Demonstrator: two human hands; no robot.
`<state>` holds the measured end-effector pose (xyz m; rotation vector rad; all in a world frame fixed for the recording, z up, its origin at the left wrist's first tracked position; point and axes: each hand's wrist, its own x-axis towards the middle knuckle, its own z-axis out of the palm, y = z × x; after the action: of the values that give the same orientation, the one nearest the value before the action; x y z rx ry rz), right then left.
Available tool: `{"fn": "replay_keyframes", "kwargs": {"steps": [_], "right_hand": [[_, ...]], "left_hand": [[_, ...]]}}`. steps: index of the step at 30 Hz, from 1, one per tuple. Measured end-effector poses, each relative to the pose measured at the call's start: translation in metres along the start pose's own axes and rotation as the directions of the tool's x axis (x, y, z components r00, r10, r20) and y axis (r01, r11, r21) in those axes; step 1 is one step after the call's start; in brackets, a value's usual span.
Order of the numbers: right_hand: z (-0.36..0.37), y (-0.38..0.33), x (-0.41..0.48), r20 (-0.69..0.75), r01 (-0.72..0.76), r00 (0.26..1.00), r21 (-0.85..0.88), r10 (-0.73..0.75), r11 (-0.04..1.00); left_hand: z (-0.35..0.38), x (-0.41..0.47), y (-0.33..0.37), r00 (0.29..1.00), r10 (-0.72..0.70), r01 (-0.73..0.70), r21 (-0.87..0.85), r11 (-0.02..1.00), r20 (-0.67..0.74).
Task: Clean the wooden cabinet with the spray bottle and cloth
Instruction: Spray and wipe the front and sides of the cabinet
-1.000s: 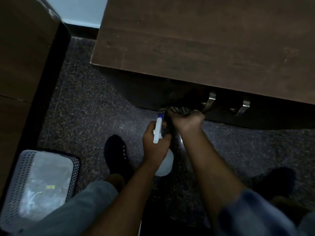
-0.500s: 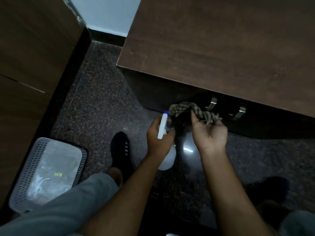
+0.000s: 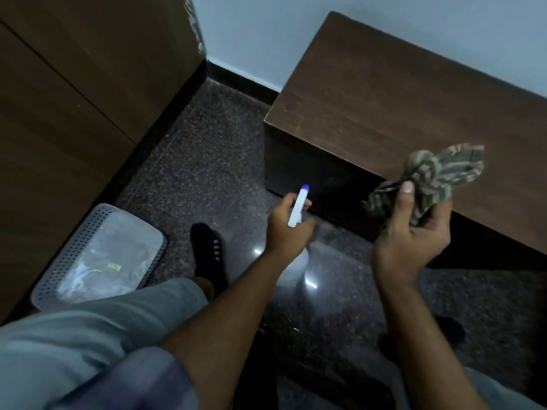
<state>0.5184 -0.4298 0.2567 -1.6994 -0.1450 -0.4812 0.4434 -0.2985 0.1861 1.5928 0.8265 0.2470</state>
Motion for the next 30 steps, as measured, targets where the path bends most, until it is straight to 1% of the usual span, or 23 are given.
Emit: {"fn": "replay_keyframes", "kwargs": {"steps": [1, 2, 3, 4, 5, 6, 7, 8, 9, 11, 12, 14, 16, 18, 20, 21, 22, 23, 25, 26, 27, 28, 30], "right_hand": [[-0.003, 0.008, 0.01, 0.108, 0.16, 0.983, -0.093, -0.149, 0.983], [-0.004, 0.017, 0.019, 0.239, 0.296, 0.937, -0.162, -0.254, 0.941], [-0.005, 0.027, 0.026, 0.382, 0.419, 0.868, -0.218, -0.318, 0.882], [-0.004, 0.04, 0.033, 0.533, 0.553, 0.767, -0.268, -0.356, 0.789], [-0.004, 0.054, 0.037, 0.685, 0.701, 0.629, -0.295, -0.369, 0.649], [-0.005, 0.068, 0.041, 0.809, 0.836, 0.468, -0.273, -0.356, 0.476], [-0.007, 0.08, 0.045, 0.89, 0.927, 0.312, -0.209, -0.332, 0.311], [-0.01, 0.089, 0.05, 0.937, 0.974, 0.18, -0.128, -0.3, 0.185], [-0.014, 0.095, 0.057, 0.962, 0.993, 0.077, -0.051, -0.261, 0.103], [-0.023, 0.098, 0.07, 0.988, 0.997, -0.075, 0.077, -0.135, 0.01], [-0.027, 0.096, 0.073, 0.99, 0.992, -0.128, 0.127, -0.053, -0.027], [-0.033, 0.087, 0.076, 0.983, 0.982, -0.172, 0.176, 0.058, -0.071], [-0.031, 0.078, 0.078, 0.979, 0.975, -0.184, 0.193, 0.09, -0.112], [-0.015, 0.071, 0.078, 0.98, 0.965, -0.185, 0.196, 0.079, -0.174], [0.018, 0.066, 0.068, 0.985, 0.961, -0.169, 0.173, 0.037, -0.216], [0.038, 0.06, 0.06, 0.988, 0.964, -0.154, 0.154, 0.017, -0.219], [0.053, 0.056, 0.05, 0.987, 0.966, -0.161, 0.161, 0.021, -0.202], [0.062, 0.057, 0.043, 0.983, 0.966, -0.17, 0.179, 0.061, -0.189], [0.06, 0.064, 0.039, 0.95, 0.957, -0.173, 0.224, 0.262, -0.182], [0.052, 0.068, 0.043, 0.932, 0.962, -0.168, 0.226, 0.32, -0.154], [0.045, 0.07, 0.049, 0.937, 0.973, -0.156, 0.2, 0.314, -0.114], [0.043, 0.068, 0.056, 0.957, 0.981, -0.153, 0.177, 0.248, -0.082], [0.052, 0.06, 0.06, 0.987, 0.987, -0.144, 0.149, 0.067, -0.065]], "left_hand": [[-0.002, 0.003, 0.003, 1.0, 0.001, -0.001, -0.001, 1.0, 0.0], [-0.002, 0.005, 0.005, 1.0, 0.01, -0.01, 0.0, 1.0, -0.002], [-0.001, 0.008, 0.007, 1.0, 0.02, -0.02, 0.005, 1.0, -0.002], [0.001, 0.01, 0.009, 1.0, 0.024, -0.024, 0.008, 1.0, -0.002], [0.002, 0.012, 0.01, 1.0, 0.021, -0.021, 0.003, 1.0, -0.001], [0.003, 0.014, 0.01, 1.0, 0.012, -0.012, -0.012, 1.0, -0.002], [0.004, 0.015, 0.01, 1.0, 0.001, -0.001, -0.033, 0.999, -0.004], [0.004, 0.016, 0.01, 1.0, -0.01, 0.009, -0.055, 0.998, -0.01], [0.004, 0.017, 0.01, 1.0, -0.021, 0.02, -0.072, 0.997, -0.017], [0.005, 0.017, 0.006, 0.998, -0.049, 0.045, -0.09, 0.995, -0.043], [0.006, 0.017, 0.003, 0.996, -0.066, 0.061, -0.09, 0.994, -0.059], [0.007, 0.016, -0.002, 0.992, -0.101, 0.096, -0.073, 0.993, -0.073], [0.008, 0.014, -0.006, 0.992, -0.112, 0.108, -0.073, 0.991, -0.052], [0.009, 0.011, -0.009, 0.993, -0.117, 0.114, -0.115, 0.987, -0.02], [0.008, 0.009, -0.008, 0.991, -0.131, 0.124, -0.158, 0.98, -0.033], [0.008, 0.009, -0.007, 0.988, -0.14, 0.127, -0.17, 0.977, -0.061], [0.007, 0.01, -0.007, 0.984, -0.152, 0.133, -0.181, 0.974, -0.097], [0.005, 0.011, -0.008, 0.979, -0.163, 0.137, -0.192, 0.972, -0.125], [-0.004, 0.015, -0.008, 0.979, -0.155, 0.127, -0.201, 0.971, -0.133], [-0.011, 0.02, -0.008, 0.983, -0.137, 0.111, -0.198, 0.974, -0.124], [-0.018, 0.025, -0.009, 0.986, -0.114, 0.09, -0.189, 0.978, -0.118], [-0.026, 0.03, -0.009, 0.989, -0.09, 0.068, -0.179, 0.981, -0.118], [-0.036, 0.04, -0.008, 0.989, -0.063, 0.041, -0.156, 0.987, -0.138]]}}
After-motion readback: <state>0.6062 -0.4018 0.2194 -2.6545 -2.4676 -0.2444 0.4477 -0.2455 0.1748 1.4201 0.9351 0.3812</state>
